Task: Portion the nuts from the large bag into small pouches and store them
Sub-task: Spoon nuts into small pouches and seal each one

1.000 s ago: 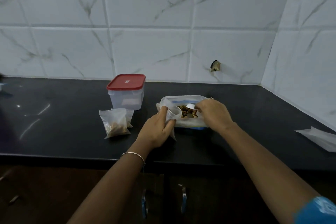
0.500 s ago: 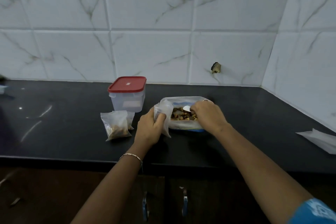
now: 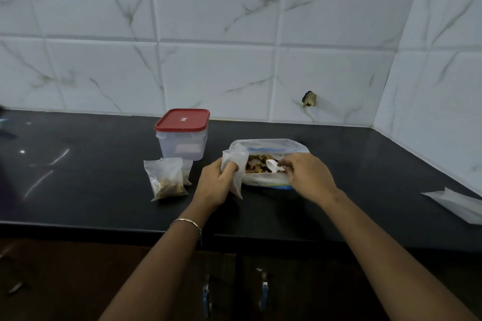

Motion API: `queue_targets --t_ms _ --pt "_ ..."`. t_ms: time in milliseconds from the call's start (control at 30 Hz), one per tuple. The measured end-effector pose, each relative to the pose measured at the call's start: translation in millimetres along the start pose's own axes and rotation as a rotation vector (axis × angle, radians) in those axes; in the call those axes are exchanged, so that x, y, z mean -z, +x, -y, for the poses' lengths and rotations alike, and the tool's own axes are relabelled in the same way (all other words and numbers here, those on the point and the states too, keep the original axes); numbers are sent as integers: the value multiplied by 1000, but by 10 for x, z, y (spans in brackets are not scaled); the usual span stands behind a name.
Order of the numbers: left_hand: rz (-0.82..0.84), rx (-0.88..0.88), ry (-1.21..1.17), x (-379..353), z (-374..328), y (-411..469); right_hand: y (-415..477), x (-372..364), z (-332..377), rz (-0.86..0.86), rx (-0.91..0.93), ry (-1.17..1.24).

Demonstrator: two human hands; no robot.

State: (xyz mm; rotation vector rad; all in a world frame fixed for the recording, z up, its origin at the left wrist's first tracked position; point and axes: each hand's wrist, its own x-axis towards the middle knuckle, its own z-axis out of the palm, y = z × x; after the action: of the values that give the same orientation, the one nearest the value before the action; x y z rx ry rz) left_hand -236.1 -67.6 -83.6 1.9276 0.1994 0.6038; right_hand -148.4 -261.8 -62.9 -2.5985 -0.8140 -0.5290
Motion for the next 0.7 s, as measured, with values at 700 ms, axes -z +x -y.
queue_targets --t_ms 700 --pt "230 24 -74 -10 -33 -28 -98 -299 175 119 -694 756"
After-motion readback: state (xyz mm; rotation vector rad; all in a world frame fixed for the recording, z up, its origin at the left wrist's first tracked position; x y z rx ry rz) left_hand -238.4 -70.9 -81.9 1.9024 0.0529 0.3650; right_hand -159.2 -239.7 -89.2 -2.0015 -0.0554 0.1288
